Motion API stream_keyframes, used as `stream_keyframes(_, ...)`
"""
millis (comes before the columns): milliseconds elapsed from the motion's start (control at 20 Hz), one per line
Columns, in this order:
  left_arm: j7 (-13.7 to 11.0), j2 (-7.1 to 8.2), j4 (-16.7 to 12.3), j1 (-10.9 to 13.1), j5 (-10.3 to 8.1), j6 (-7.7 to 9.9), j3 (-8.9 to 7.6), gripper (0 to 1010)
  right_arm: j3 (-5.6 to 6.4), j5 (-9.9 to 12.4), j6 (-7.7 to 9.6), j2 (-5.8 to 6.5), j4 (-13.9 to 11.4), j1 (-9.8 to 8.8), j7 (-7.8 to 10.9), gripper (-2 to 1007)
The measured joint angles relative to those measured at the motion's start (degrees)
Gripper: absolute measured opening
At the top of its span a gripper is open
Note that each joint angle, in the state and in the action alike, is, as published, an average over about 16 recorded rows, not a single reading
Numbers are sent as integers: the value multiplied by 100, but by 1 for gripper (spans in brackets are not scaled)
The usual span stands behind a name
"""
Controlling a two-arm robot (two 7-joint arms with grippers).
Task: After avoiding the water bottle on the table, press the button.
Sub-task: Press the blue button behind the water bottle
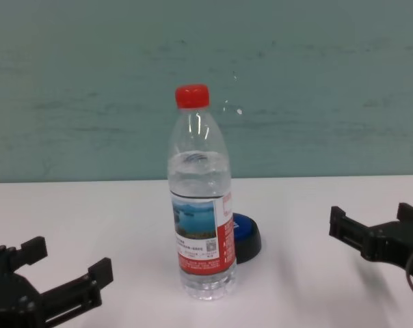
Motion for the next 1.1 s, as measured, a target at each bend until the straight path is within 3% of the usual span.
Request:
stream_keyframes(400,-52,-33,343,-448,45,-34,189,1000,0,0,0,0,0,0,0,1004)
stream_keyframes(1100,-104,-181,1089,-1266,233,-145,669,1000,0,0,0,0,0,0,0,1004)
